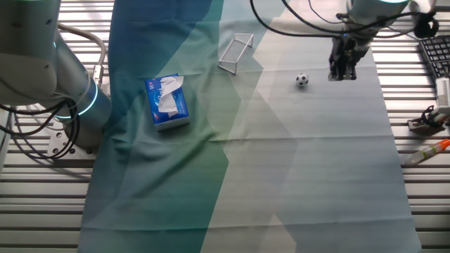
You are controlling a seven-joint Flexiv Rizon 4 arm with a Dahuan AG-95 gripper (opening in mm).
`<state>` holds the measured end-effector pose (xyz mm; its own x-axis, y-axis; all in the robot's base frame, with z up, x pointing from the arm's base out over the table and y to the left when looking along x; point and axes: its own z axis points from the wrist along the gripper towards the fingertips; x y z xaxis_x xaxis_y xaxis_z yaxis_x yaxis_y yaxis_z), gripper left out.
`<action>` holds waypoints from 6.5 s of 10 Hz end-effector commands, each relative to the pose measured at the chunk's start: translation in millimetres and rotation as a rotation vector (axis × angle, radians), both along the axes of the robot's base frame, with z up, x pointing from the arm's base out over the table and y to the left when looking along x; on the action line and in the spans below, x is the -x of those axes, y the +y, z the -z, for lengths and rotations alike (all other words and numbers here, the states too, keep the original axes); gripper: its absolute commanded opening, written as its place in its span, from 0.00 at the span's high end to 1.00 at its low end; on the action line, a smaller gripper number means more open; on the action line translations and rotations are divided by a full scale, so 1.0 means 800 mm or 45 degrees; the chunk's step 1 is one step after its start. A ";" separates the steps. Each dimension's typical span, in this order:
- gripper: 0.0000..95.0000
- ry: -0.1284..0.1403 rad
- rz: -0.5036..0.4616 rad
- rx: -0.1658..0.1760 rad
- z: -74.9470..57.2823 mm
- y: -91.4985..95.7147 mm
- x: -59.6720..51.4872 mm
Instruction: Push the soccer ball into the goal
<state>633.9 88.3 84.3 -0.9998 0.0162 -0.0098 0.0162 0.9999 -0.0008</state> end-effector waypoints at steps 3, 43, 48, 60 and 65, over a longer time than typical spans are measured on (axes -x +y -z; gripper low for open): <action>1.00 0.018 0.021 -0.001 0.009 0.006 0.006; 1.00 0.100 0.028 -0.041 0.063 0.003 -0.002; 1.00 0.147 0.062 -0.061 0.076 0.021 0.006; 1.00 0.145 0.085 -0.091 0.089 0.016 0.030; 1.00 0.138 0.088 -0.088 0.089 0.016 0.030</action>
